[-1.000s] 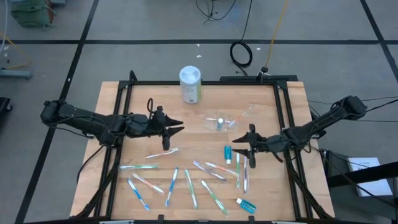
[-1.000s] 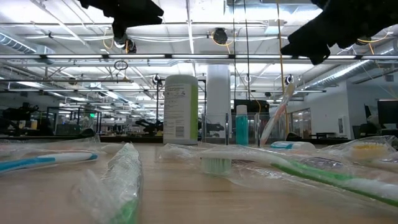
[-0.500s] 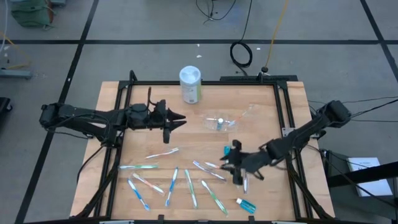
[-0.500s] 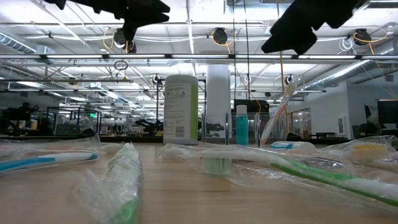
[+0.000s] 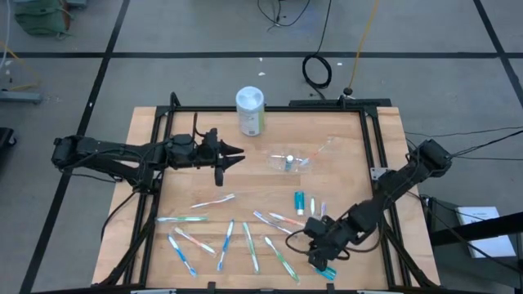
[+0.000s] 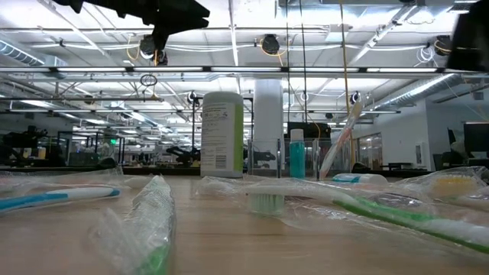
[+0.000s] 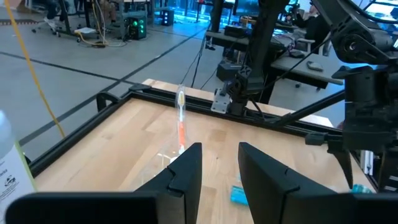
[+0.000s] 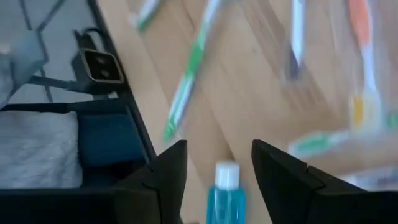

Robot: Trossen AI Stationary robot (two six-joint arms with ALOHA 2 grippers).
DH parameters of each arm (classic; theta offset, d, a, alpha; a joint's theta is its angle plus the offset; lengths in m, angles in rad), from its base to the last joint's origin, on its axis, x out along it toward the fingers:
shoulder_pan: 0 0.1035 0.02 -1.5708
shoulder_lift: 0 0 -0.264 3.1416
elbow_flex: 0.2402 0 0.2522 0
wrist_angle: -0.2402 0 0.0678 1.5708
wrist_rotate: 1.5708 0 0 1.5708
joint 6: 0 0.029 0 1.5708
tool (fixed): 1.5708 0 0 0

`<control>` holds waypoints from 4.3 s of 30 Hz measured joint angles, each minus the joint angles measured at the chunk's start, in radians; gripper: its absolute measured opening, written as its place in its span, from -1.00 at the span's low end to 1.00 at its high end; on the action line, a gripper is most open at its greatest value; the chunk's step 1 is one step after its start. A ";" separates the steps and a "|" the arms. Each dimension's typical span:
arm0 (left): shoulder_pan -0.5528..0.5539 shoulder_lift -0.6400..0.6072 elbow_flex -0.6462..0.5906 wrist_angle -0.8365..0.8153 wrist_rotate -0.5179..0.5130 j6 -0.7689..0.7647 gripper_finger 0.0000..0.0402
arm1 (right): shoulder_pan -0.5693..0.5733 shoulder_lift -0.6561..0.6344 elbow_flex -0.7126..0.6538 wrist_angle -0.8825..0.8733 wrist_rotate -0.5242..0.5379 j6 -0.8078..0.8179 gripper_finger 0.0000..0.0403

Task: Pick & Place toothbrushing station
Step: Put the blue mouthwash into the transparent organizer

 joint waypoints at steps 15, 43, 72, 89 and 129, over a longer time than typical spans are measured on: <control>-0.026 0.000 0.000 -0.018 0.003 -0.003 -0.46 | 0.111 0.090 0.000 0.002 -0.034 0.224 -0.15; -0.026 0.000 0.000 -0.071 -0.008 0.004 -0.46 | 0.174 0.201 -0.001 0.110 0.070 0.030 -0.15; -0.025 0.000 0.000 -0.052 -0.037 0.026 -0.46 | 0.148 0.219 -0.098 0.190 0.074 -0.146 -0.16; -0.026 0.000 0.000 -0.053 -0.037 0.019 -0.46 | 0.110 0.187 -0.143 0.255 -0.031 -0.171 -0.57; -0.025 0.000 0.001 -0.051 -0.036 -0.014 -0.46 | -0.735 -0.111 -0.572 1.357 0.688 -1.120 -0.53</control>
